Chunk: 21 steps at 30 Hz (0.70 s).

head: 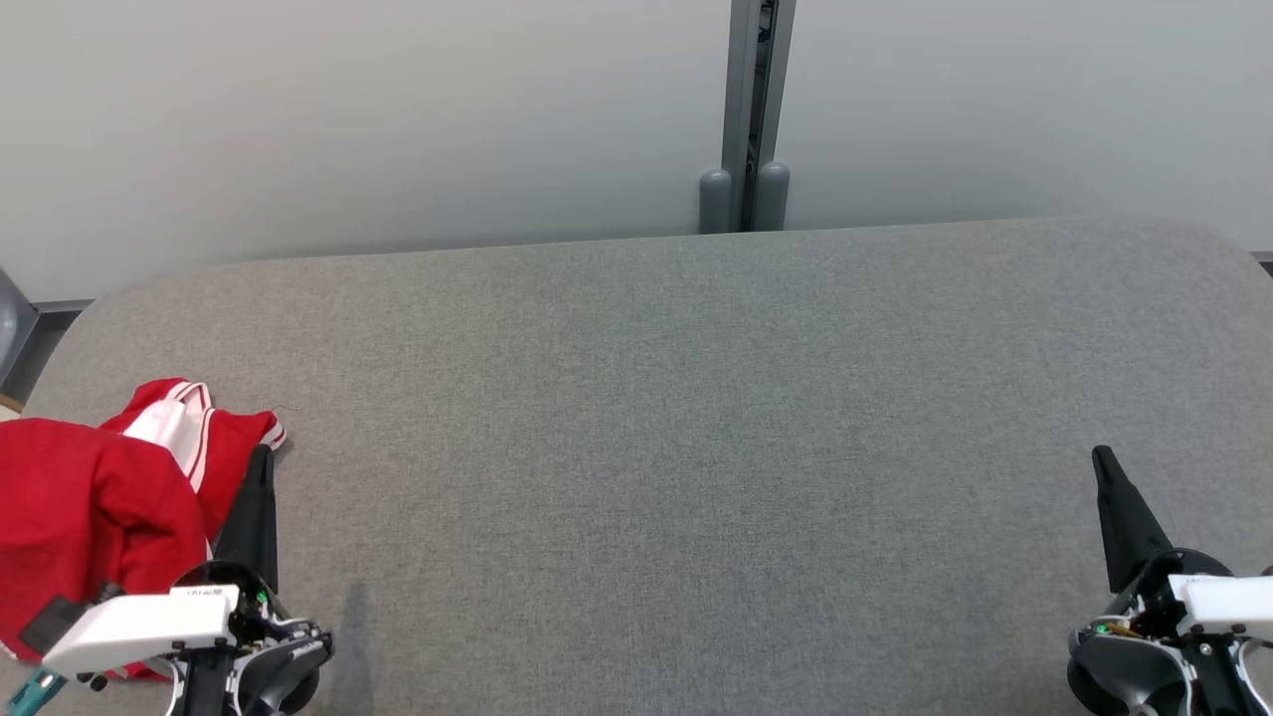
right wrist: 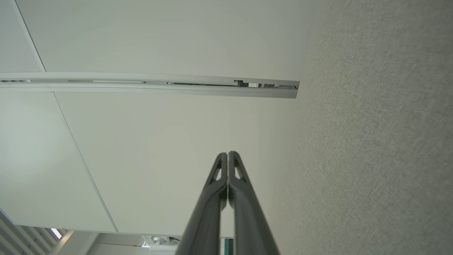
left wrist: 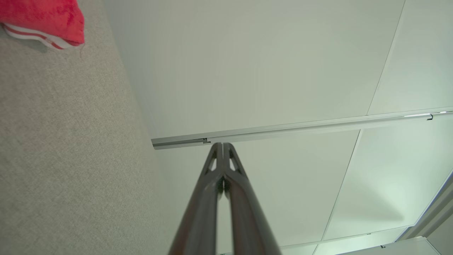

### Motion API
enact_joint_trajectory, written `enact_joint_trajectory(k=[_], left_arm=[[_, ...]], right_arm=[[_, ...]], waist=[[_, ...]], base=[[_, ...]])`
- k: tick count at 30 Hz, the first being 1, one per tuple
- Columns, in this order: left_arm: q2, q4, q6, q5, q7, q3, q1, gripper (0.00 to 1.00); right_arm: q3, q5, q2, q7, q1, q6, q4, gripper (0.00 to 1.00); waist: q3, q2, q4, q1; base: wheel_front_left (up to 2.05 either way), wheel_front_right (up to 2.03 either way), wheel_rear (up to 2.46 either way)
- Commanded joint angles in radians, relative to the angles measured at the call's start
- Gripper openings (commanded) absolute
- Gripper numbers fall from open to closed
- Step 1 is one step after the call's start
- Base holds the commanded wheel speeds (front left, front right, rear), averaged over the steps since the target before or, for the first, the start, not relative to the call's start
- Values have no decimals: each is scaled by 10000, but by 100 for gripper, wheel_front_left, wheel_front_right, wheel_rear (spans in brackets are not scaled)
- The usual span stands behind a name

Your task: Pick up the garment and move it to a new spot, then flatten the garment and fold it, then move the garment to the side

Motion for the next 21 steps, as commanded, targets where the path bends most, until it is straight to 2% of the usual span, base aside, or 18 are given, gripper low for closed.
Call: enact_joint_trajectory(k=[1,5,6,21], left_arm=[[0,0,0,0,0,0,0,100],[-121,314,10,2,-8,-32,328,100],[-70,370,8,821,-520,-129,316,100],[-58,376,5,3936,-1183,-207,457,100]], right_arm=[[0,0,0,0,0,0,0,100],[15,-3,151,-2,294,-11,296,100],[559,-639,-125,-516,266,-9,180,100],[787,-3378,-187,-1186,232,-6,191,100]], waist=[[0,0,0,0],[2,0,0,0],[22,0,-1,0],[58,0,-6,0]], base=[[0,0,0],[0,0,0],[0,0,0],[0,0,0]])
